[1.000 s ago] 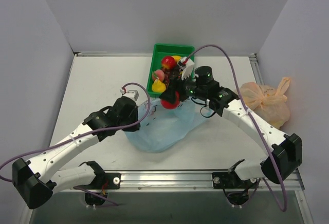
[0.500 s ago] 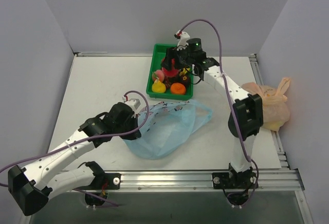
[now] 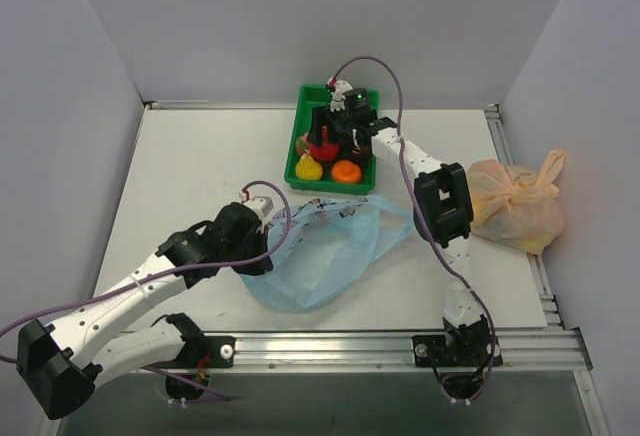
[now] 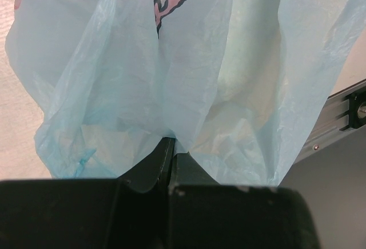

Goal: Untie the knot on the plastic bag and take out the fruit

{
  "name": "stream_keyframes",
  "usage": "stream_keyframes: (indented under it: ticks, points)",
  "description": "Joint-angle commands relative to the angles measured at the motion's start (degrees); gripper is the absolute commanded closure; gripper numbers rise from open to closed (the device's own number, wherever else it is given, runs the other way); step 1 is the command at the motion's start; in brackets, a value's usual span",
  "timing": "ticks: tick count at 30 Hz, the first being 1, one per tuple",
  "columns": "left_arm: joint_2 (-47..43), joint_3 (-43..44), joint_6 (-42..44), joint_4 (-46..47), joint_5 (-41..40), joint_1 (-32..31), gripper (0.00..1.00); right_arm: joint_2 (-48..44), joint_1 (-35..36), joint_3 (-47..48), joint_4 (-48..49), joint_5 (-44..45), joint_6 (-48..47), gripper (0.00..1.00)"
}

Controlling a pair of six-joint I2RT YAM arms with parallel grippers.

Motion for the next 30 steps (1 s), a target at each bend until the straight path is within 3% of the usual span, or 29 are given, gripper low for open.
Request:
stream_keyframes:
  ticks: [1,3,5,11,17,25,30]
  points:
    - [-0.5,0.1,0.6,2.3,-0.7,0.5,1.00,-0.3,0.0,3.1,2.0,2.4,0.2,0.23]
    - [-0.9,0.0,0.2,2.2,-2.0,0.5,1.00,-1.7,0.0,1.7,2.1,2.6,0.3,0.08]
    - [-1.6,-0.3,-0.1,2.2,-3.0,0.5,1.00,-4.4,0.0,-0.4,2.3,2.3,0.2,0.00]
    - [-4.1,-0.6,-0.8,1.6,-7.1,0.6,1.00,-14.7,0.3,-6.8,2.3,0.7,-0.1,0.00]
    - [-4.7,-0.7,-0.8,0.7,-8.9,1.0,1.00,-33.0,0.1,-16.9,0.3,2.2,0.7,0.00]
    - [-9.8,1.1,1.6,-1.9,-4.4,1.1,1.00,-56.2,-0.4,-32.9,-8.1,11.3,0.1,0.00]
    - [-15.4,0.8,0.6,-6.2,-4.7,1.1,0.96,-73.9,-0.6,-42.5,-13.5,23.1,-0.8,0.00]
